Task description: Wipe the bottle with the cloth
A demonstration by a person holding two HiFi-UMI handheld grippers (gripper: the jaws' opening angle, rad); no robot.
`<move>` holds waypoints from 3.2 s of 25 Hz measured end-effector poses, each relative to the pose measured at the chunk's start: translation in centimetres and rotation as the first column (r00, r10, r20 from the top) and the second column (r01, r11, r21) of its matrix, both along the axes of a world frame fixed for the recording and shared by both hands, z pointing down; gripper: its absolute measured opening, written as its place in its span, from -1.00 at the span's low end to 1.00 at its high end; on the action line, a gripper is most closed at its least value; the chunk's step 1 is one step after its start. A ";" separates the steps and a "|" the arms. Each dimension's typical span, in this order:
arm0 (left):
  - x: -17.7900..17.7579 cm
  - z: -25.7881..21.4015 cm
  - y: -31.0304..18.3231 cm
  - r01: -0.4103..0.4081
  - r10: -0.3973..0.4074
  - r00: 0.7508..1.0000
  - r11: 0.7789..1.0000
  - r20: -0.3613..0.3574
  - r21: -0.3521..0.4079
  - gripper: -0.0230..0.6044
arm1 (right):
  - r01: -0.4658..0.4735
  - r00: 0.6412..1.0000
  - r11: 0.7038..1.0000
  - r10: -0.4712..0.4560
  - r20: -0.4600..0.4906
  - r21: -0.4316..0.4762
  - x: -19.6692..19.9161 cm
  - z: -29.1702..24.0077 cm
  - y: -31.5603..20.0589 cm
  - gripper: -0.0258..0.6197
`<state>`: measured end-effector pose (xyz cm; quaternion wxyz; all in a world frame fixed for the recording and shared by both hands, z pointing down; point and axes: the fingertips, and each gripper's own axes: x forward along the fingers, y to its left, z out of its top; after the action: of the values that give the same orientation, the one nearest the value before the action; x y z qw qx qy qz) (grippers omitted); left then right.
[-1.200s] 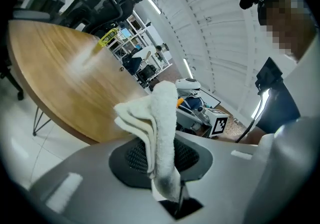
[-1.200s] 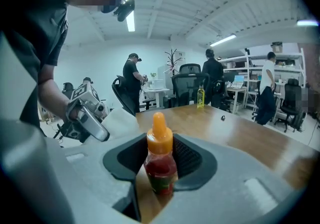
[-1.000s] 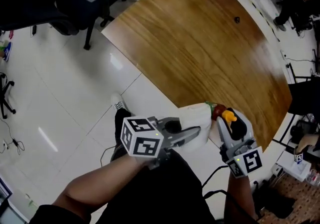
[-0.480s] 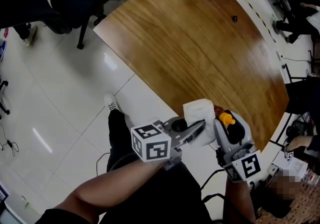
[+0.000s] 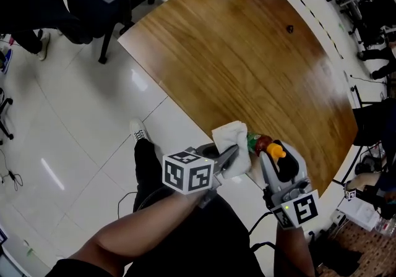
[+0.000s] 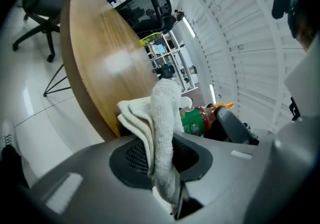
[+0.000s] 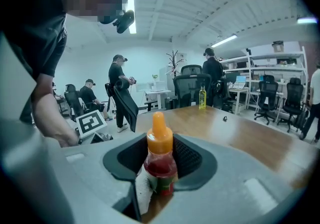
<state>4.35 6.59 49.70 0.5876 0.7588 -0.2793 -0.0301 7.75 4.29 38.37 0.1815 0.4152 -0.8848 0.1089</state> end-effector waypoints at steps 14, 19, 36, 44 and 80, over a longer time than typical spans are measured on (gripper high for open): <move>-1.8 0.3 0.7 -0.082 0.088 0.989 0.995 0.123 -0.053 -0.61 | 0.044 0.999 0.998 -0.045 0.014 0.033 -1.0 0.6 0.4 -0.50; -4.3 -3.7 -0.2 -0.194 0.183 0.970 0.979 0.160 0.059 -0.61 | 0.055 0.998 0.997 -0.057 0.032 0.062 -1.4 0.8 0.4 -0.50; 0.3 -7.8 -3.6 -0.787 0.793 0.600 0.609 -0.106 0.100 -0.61 | 0.008 0.989 0.998 -0.016 0.148 0.058 -2.2 -0.9 -0.2 -0.49; 0.8 -4.5 -4.2 -0.888 0.887 0.459 0.460 -0.042 0.006 -0.61 | -0.040 0.992 0.998 0.035 0.120 0.040 -1.9 -0.5 0.2 -0.49; 6.4 -6.4 -4.4 -0.950 0.958 -0.284 -0.286 0.029 0.126 -0.62 | -0.046 0.998 0.997 0.043 0.055 0.058 -2.4 0.1 0.8 -0.49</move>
<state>10.79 2.22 43.32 0.3487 0.7037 0.4669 0.4065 5.38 5.08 38.50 0.1429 0.4369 -0.8827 0.0979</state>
